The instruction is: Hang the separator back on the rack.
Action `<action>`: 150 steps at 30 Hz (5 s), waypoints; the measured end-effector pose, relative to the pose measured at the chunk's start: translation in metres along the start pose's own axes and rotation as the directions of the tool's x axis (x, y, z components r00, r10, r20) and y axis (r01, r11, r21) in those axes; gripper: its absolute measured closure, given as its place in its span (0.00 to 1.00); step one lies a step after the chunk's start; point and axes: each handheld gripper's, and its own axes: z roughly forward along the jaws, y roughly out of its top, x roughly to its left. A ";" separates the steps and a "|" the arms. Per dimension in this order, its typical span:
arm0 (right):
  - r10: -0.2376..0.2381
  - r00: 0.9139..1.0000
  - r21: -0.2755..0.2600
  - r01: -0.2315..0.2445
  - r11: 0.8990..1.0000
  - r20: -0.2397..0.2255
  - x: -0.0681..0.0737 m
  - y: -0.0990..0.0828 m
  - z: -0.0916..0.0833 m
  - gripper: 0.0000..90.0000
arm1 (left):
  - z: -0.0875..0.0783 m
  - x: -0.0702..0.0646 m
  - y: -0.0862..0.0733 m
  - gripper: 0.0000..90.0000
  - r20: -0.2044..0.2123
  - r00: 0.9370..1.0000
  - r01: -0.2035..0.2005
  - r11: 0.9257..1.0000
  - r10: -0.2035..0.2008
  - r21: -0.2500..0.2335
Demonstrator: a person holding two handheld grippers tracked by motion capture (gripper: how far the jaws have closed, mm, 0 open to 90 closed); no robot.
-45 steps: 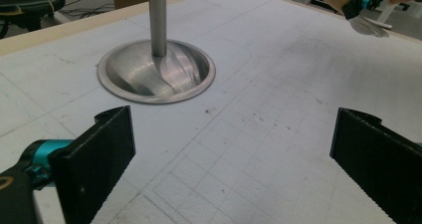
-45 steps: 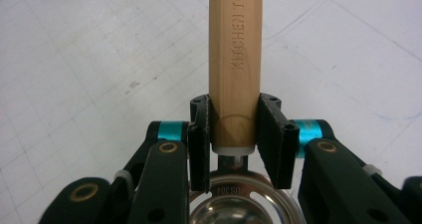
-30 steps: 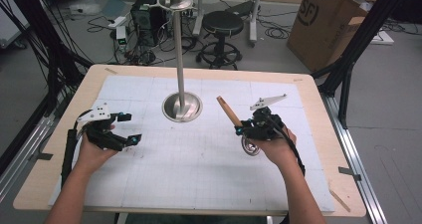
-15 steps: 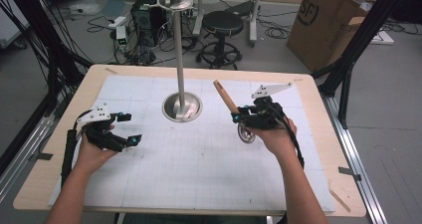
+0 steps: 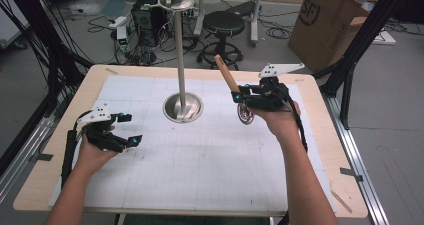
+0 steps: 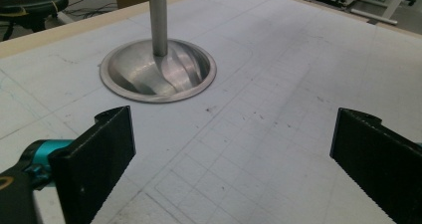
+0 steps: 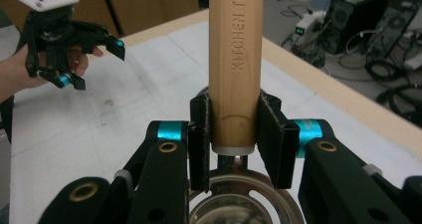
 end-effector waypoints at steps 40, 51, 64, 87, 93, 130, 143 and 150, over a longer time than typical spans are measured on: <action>-0.006 1.000 -0.138 0.009 0.990 0.026 -0.011 0.096 0.010 0.76 | 0.000 -0.001 0.001 0.05 0.002 1.000 -0.002 1.000 0.002 -0.008; 0.001 1.000 -0.127 0.000 0.992 0.009 -0.010 0.103 0.024 0.76 | -0.001 -0.001 0.001 0.05 0.001 1.000 -0.004 1.000 0.004 -0.010; -0.001 1.000 -0.106 0.000 0.994 -0.015 -0.005 0.103 0.038 0.76 | -0.001 -0.001 0.001 0.05 0.001 1.000 -0.001 1.000 0.001 -0.011; -0.007 1.000 -0.042 0.007 0.999 0.003 0.004 0.110 0.066 0.75 | 0.000 -0.001 0.001 0.05 0.005 1.000 0.000 1.000 0.000 -0.010; -0.006 1.000 -0.040 0.006 0.999 0.005 0.005 0.110 0.069 0.75 | 0.000 -0.001 0.000 0.05 0.003 1.000 -0.001 1.000 0.001 -0.006; -0.048 0.996 0.039 0.045 0.998 0.078 0.012 0.108 0.084 0.49 | 0.000 -0.001 0.000 0.05 0.009 1.000 -0.006 1.000 0.006 0.001; -0.068 0.994 0.052 0.064 0.997 0.080 0.011 0.093 0.058 0.45 | 0.001 -0.001 -0.001 0.05 0.003 1.000 -0.007 1.000 0.007 0.012; -0.058 0.994 0.081 0.051 0.995 0.087 0.007 0.077 0.046 0.42 | 0.002 -0.001 -0.002 0.05 0.004 1.000 -0.012 1.000 0.012 0.019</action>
